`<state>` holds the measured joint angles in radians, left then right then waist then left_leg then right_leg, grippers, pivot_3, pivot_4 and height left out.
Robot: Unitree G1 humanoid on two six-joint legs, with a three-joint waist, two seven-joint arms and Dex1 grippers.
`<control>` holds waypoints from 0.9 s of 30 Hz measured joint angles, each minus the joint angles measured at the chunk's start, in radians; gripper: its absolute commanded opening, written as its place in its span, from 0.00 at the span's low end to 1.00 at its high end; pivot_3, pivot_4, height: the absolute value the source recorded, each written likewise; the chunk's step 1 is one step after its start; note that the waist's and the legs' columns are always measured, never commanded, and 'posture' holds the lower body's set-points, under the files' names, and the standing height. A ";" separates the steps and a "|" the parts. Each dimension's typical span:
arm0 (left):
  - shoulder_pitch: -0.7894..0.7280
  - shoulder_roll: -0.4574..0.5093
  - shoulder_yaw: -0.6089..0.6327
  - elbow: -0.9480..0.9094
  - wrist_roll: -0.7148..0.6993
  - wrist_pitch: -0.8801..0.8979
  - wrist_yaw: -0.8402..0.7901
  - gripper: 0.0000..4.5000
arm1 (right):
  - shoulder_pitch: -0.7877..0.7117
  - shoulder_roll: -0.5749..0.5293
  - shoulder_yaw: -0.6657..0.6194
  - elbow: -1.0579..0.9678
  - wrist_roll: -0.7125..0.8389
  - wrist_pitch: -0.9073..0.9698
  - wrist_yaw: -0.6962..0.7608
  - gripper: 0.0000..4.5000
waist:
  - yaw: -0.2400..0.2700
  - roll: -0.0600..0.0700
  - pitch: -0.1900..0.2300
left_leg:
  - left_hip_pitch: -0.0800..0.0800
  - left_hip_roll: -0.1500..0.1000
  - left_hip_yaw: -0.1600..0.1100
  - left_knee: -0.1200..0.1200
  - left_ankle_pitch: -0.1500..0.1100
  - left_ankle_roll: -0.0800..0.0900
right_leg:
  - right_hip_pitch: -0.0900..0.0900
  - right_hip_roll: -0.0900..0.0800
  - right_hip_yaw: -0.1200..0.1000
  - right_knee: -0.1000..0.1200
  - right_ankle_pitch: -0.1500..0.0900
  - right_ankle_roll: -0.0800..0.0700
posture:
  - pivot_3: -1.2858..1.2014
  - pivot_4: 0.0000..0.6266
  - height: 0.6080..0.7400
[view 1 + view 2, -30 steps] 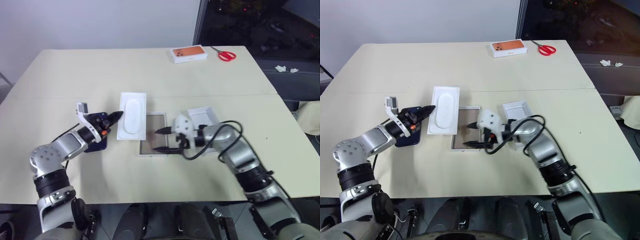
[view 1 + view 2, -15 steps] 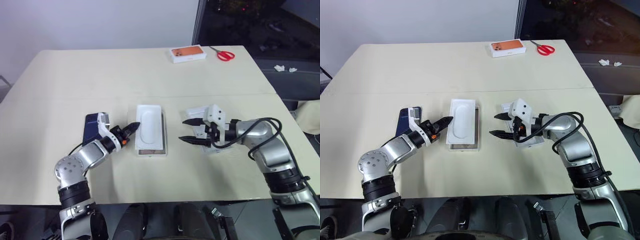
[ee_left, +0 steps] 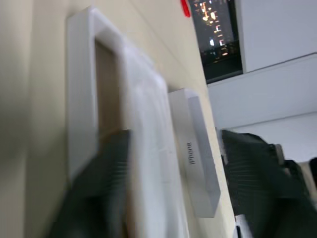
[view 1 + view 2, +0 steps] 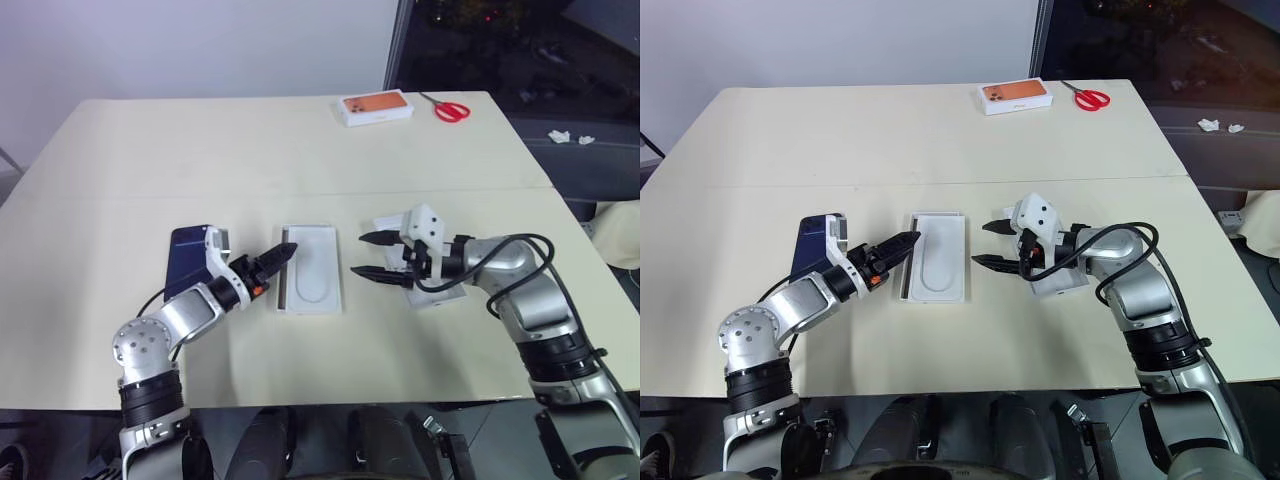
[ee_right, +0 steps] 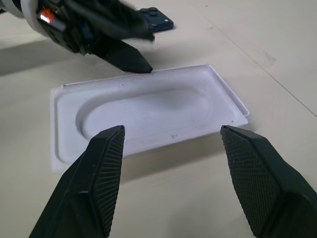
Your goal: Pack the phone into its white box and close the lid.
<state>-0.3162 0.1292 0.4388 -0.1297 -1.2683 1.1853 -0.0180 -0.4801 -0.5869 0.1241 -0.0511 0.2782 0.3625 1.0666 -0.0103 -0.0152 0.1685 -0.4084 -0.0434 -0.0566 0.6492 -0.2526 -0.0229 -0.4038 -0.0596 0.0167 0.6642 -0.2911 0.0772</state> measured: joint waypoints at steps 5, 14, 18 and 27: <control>0.000 0.023 0.001 -0.003 -0.028 -0.038 -0.001 0.76 | 0.000 0.000 0.012 0.019 -0.004 -0.007 -0.001 0.72 | 0.000 0.000 0.000 | 0.000 0.000 0.000 0.000 0.000 0.000 | 0.000 0.000 0.000 0.000 0.000 0.000 | 0.52 0.24 1.00; 0.028 0.249 -0.086 -0.130 0.102 -0.179 -0.248 0.78 | -0.068 0.062 0.044 0.011 -0.021 0.022 -0.050 0.60 | -0.004 0.001 0.000 | 0.001 0.001 0.000 -0.002 0.002 -0.003 | -0.001 0.002 0.001 0.000 0.000 0.000 | 0.52 0.24 1.00; 0.071 0.343 -0.137 -0.128 0.260 -0.328 -0.415 0.78 | -0.106 0.115 0.074 -0.026 -0.021 0.079 -0.088 0.18 | -0.002 0.000 0.001 | 0.000 0.001 0.000 -0.002 0.002 -0.003 | -0.001 0.001 0.001 -0.001 0.000 -0.001 | 0.52 0.24 1.00; 0.106 0.475 -0.141 -0.031 0.445 -0.570 -0.701 0.78 | -0.123 0.155 0.312 0.024 -0.237 -0.024 -0.138 0.01 | -0.003 0.000 0.001 | 0.000 0.000 0.000 -0.003 0.000 0.001 | -0.001 0.000 0.000 -0.001 0.000 -0.001 | 0.52 0.24 1.00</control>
<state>-0.2101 0.6038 0.2979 -0.1605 -0.8232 0.6158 -0.7190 -0.6028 -0.4317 0.4360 -0.0268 0.0409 0.3382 0.9289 -0.0131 -0.0148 0.1692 -0.4084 -0.0431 -0.0564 0.6466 -0.2531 -0.0220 -0.4053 -0.0599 0.0168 0.6628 -0.2913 0.0765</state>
